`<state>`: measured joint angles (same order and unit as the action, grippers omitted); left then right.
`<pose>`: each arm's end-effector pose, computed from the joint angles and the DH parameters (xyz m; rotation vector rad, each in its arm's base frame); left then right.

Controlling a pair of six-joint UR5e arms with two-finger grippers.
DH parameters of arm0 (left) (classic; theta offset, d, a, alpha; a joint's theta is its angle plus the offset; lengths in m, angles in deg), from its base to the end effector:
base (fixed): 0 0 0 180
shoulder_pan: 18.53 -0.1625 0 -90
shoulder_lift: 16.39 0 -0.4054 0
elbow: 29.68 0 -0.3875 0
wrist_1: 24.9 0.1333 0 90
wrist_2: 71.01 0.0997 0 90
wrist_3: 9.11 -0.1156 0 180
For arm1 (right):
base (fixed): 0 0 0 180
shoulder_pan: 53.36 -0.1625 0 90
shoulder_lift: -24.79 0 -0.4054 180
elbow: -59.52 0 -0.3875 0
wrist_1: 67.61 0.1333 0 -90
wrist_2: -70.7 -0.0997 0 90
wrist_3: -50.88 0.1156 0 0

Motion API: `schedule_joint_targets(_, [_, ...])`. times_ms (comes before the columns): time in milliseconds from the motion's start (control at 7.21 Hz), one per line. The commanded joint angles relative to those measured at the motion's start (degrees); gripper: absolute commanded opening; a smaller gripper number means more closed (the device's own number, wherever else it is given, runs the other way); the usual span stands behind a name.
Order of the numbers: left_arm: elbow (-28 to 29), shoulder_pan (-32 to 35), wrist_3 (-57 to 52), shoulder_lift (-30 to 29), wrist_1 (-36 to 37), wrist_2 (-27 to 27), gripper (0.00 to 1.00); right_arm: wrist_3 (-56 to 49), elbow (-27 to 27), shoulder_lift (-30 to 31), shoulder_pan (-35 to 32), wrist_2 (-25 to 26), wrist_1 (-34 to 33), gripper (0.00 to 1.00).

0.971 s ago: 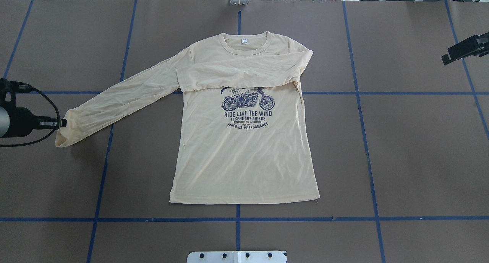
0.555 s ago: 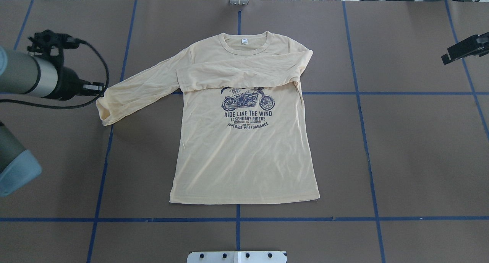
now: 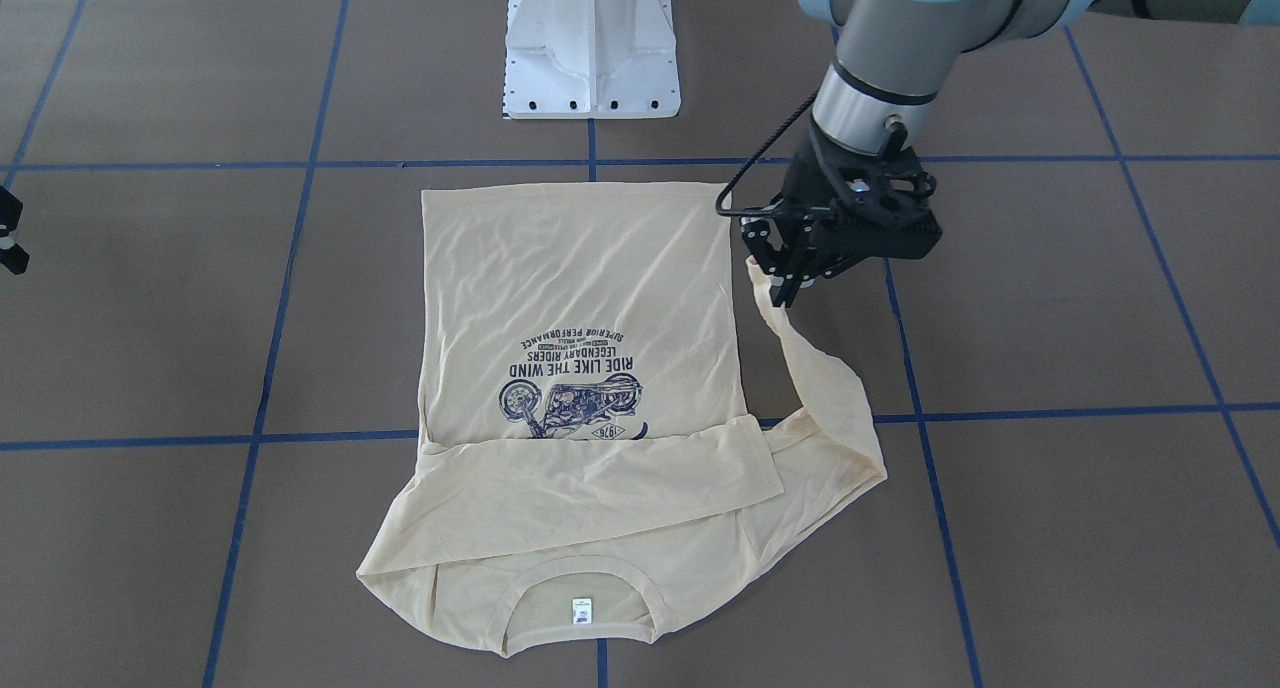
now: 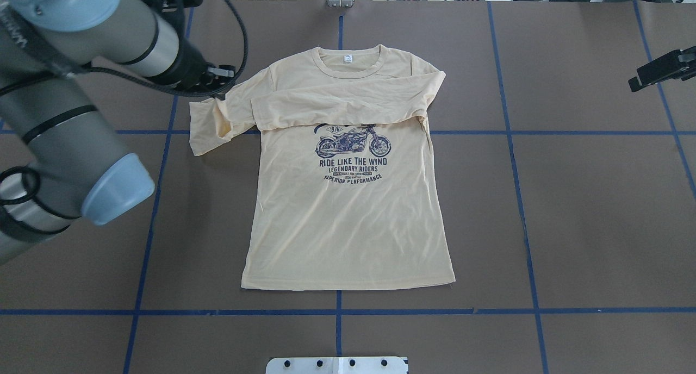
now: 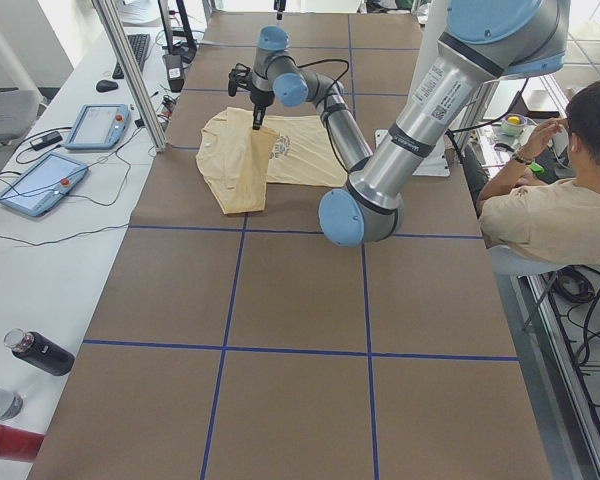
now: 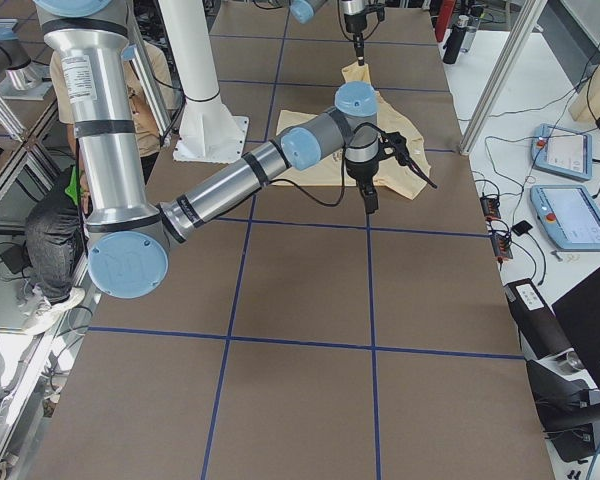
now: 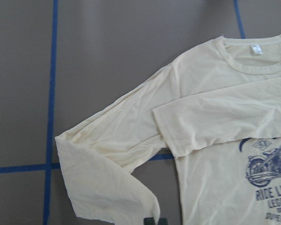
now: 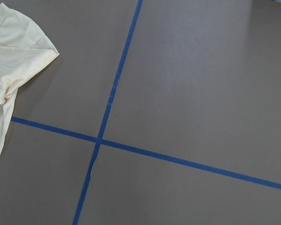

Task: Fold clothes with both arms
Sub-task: 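Carry the sleeve with the left gripper across the shirt toward the collar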

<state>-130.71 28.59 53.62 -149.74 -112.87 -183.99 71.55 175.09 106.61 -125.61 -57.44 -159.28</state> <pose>0.3771 -0.5357 0.1284 0.2477 0.9424 -0.1355 -0.0973 -0.5071 0.3726 0.2955 -0.7886 -0.1384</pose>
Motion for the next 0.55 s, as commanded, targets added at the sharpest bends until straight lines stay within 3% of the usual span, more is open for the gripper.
schedule_joint_targets(0, [15.79, -0.19, 3.71, -15.02, -0.27, -0.3, 0.0, 0.07, 0.0, 0.0, 0.0, 0.0, 0.0, 1.0])
schedule_joint_targets(416, [36.71, -1.06, 11.16, -27.19, -11.56, -0.13, 0.0, 0.07, 0.0, 0.0, 0.0, 0.0, 0.0, 1.0])
